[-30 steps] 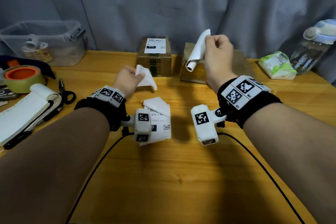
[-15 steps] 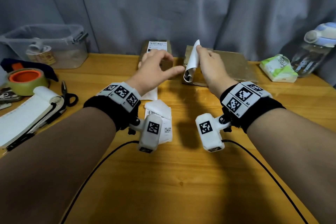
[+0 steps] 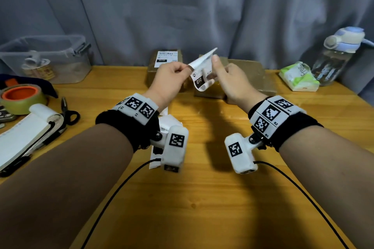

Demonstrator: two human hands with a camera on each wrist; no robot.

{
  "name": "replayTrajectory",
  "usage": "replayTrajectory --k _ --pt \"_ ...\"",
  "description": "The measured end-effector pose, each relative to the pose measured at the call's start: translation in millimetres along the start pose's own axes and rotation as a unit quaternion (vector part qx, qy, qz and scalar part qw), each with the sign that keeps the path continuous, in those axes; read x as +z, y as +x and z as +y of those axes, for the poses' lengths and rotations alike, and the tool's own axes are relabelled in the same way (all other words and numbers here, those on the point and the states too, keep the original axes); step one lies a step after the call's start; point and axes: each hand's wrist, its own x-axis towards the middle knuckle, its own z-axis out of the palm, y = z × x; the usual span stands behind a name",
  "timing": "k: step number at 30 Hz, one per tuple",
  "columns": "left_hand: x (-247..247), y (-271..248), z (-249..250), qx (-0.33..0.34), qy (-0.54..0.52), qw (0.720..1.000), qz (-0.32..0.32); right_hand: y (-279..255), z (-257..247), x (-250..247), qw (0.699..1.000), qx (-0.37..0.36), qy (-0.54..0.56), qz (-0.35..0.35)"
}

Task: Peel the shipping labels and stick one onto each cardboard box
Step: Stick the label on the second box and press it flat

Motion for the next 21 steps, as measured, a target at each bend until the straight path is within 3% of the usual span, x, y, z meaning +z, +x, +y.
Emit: replayTrajectory --k 4,9,14,21 --pt "-0.4 3.7 0.1 -0.024 -0.030 0.999 -0.022 -2.2 3.2 -11.2 0.996 -0.032 -0.089 -0.003" --pt "4.3 5.5 2.6 -0.047 -0.010 0.997 -0.065 -8.2 6.9 -21.8 0.995 0.017 0.079 -0.065" --pt "13.6 21.0 2.5 -0.045 0.048 0.995 -0.073 -0.6 13.6 -27.8 0.988 0.030 0.107 -0.108" --pt "30.4 71.6 -0.1 -0.022 0.170 0.984 -0.041 46.5 36.9 -37.6 0.982 0.044 0.183 0.022"
